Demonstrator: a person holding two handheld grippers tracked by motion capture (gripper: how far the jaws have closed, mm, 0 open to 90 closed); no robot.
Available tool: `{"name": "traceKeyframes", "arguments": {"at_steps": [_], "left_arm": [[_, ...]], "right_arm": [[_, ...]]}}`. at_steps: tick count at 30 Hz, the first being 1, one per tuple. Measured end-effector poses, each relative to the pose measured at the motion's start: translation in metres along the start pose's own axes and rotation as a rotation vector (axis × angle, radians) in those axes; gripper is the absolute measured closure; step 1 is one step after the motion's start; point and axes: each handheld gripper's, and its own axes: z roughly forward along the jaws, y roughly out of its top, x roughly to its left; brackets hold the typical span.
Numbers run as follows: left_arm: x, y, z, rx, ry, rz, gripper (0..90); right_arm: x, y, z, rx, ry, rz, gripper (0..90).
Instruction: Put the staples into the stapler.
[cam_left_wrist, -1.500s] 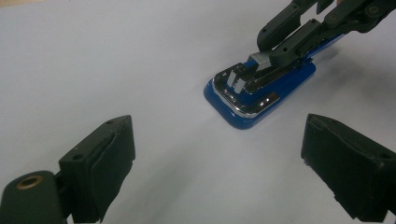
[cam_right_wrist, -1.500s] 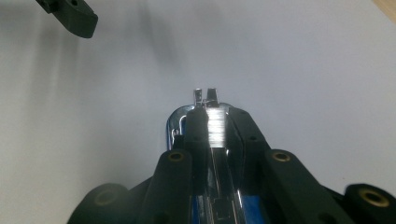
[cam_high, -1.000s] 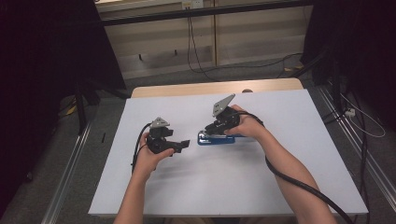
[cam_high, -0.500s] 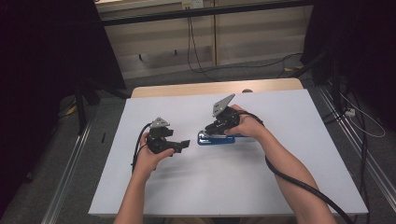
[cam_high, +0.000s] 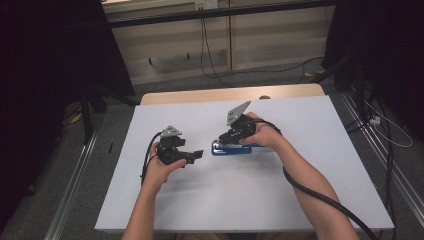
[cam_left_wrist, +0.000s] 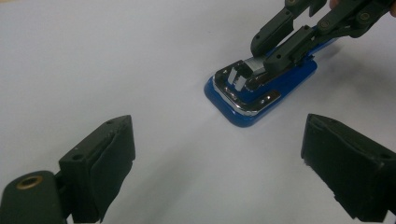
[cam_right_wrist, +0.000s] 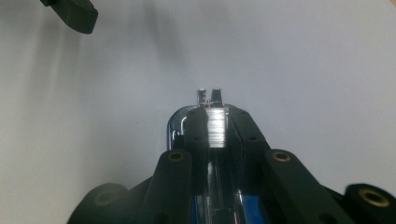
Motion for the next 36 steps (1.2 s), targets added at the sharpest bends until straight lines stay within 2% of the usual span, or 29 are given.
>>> {"name": "traceKeyframes", "arguments": {"at_steps": [32,36], "left_arm": [[0.0009,-0.0004,-0.0002,-0.001,0.003,-0.004,10.1],[0.0008,-0.0001,-0.0004,0.001,0.001,-0.001,10.1]], "right_arm": [[0.0002,0.0016,-0.0034,-0.011,0.005,-0.006,79.3],[0.0012,0.0024,-0.0028,0.003,0.004,-0.012,79.3]]}}
